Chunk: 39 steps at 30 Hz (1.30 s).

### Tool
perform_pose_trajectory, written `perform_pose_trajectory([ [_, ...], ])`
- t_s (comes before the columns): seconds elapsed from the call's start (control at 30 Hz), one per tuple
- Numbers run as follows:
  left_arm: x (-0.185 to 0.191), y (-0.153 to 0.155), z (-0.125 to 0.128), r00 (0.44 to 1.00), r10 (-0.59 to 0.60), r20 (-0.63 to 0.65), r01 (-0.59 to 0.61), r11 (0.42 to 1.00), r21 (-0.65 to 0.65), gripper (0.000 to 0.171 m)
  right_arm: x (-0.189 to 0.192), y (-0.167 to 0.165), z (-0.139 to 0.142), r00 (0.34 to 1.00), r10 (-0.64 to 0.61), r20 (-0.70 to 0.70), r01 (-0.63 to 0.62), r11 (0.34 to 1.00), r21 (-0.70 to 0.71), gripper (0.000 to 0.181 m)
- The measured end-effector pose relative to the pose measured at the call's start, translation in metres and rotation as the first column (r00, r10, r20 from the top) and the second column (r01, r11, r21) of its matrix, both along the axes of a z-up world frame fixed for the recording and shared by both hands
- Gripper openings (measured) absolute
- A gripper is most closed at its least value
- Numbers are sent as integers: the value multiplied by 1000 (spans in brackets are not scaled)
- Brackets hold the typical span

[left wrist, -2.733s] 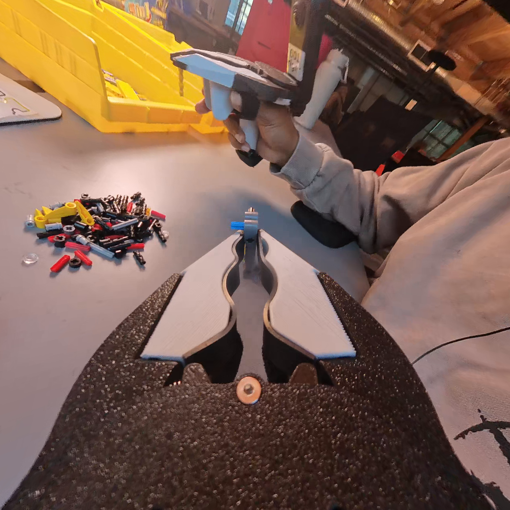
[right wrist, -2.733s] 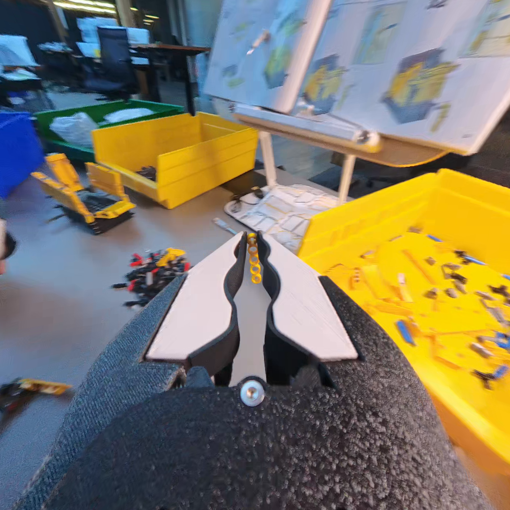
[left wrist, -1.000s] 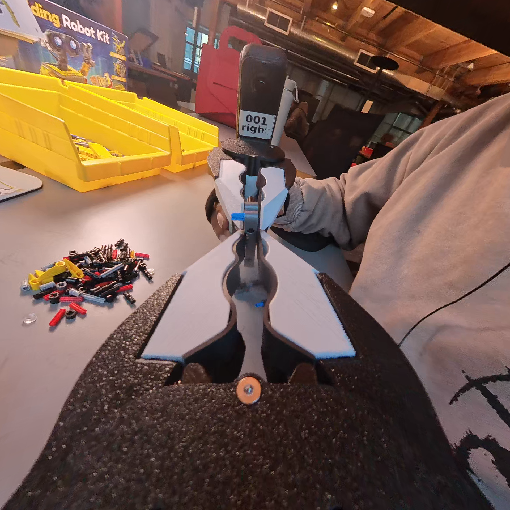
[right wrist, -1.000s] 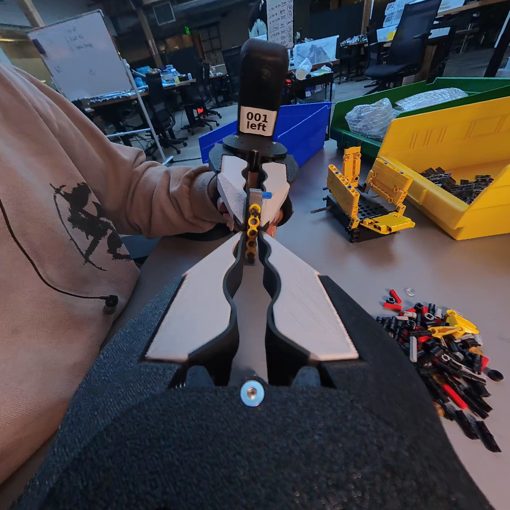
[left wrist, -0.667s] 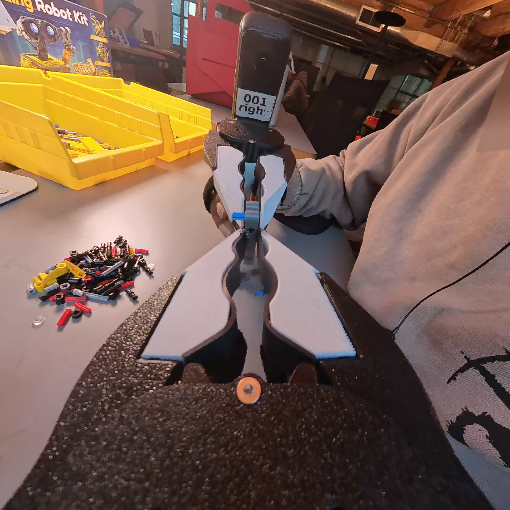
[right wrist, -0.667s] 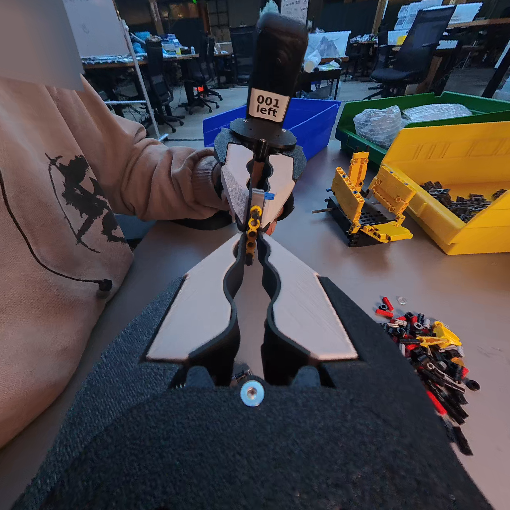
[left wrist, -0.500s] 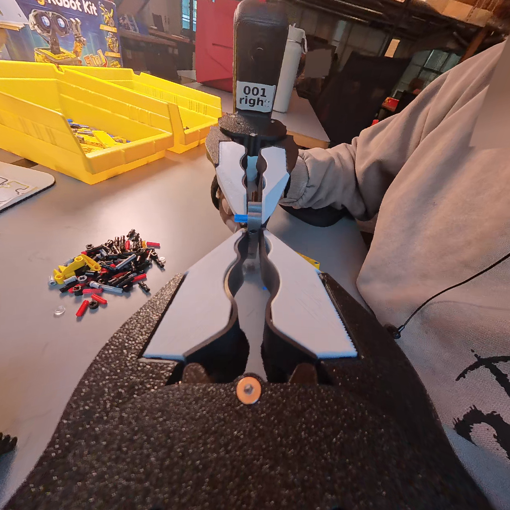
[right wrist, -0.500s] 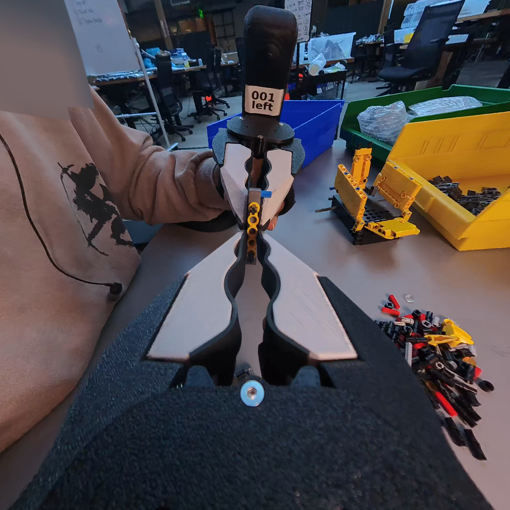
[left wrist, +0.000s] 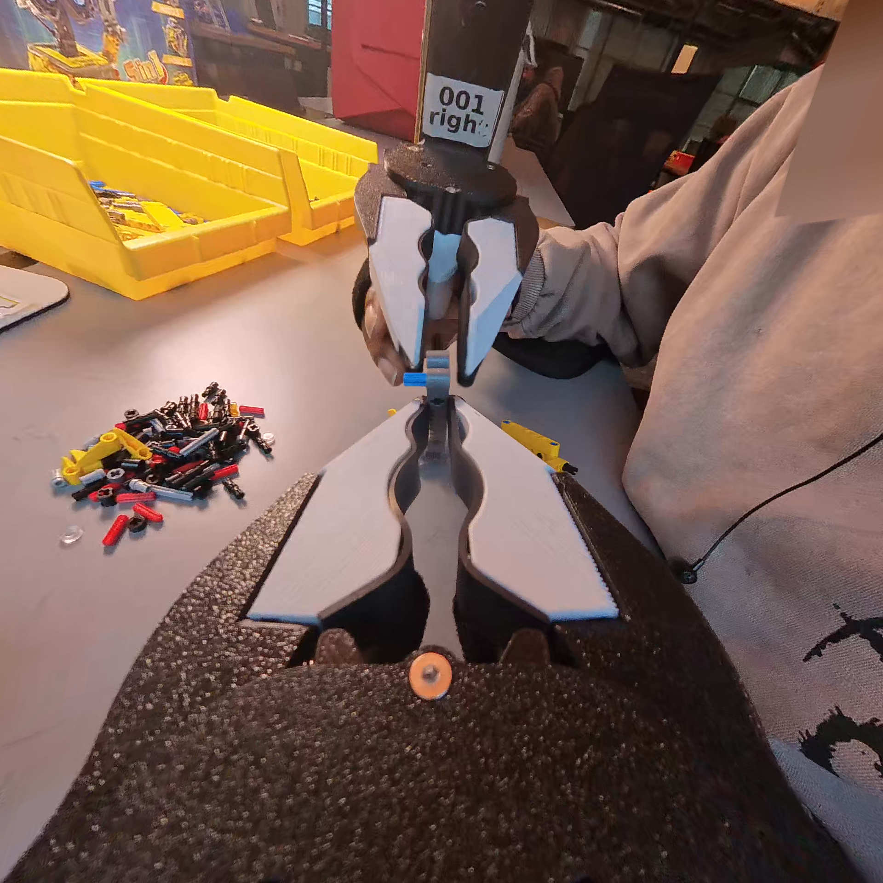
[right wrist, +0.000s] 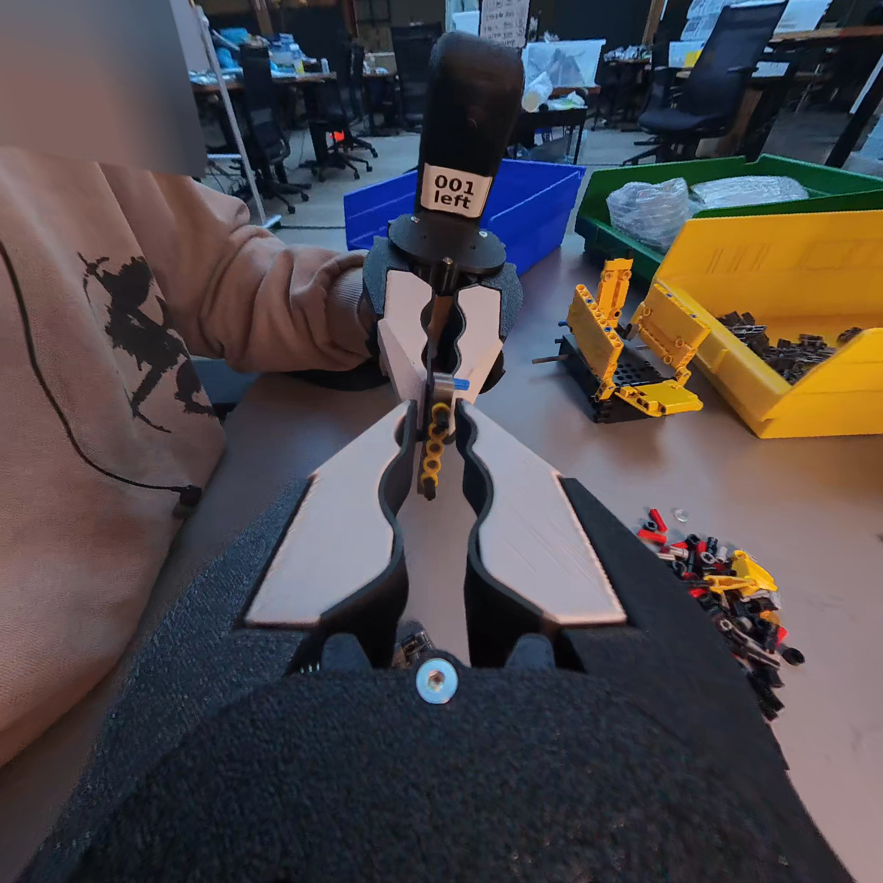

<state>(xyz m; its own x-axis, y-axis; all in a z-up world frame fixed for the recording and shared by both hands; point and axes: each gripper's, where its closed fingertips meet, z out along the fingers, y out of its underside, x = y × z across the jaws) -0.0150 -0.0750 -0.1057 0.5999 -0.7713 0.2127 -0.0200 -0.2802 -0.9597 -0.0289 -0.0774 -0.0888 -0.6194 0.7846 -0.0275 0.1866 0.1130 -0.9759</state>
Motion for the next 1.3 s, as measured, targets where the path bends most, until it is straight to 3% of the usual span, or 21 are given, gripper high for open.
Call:
perform_pose_trajectory([
  [0.3, 2, -7, 5, 1000, -5, 1, 5, 999, 41, 12, 1, -5, -3, 999, 28, 15, -28, 999, -29, 6],
  [0.4, 0, -4, 8, 998, 33, -48, -29, 996, 89, 5, 0, -5, 1, 1000, 22, -7, -22, 998, -59, 6],
  [0.67, -4, -5, 35, 997, 54, 63, -61, 991, 115, 4, 4, -4, 23, 995, 23, -101, -36, 991, -129, 5],
  [1.07, -8, -5, 40, 989, 49, 137, -63, 993, 96, 5, 5, 1, 22, 995, 45, -85, -62, 975, -215, 4],
  [1.23, -13, 0, 40, 980, 59, 191, -75, 994, 78, 5, -2, 4, 21, 997, 20, -73, -37, 970, -242, 8],
  [1.3, -11, 0, 42, 979, 58, 195, -77, 993, 87, 5, -3, -1, 10, 999, 32, -40, -39, 981, -191, 23],
])
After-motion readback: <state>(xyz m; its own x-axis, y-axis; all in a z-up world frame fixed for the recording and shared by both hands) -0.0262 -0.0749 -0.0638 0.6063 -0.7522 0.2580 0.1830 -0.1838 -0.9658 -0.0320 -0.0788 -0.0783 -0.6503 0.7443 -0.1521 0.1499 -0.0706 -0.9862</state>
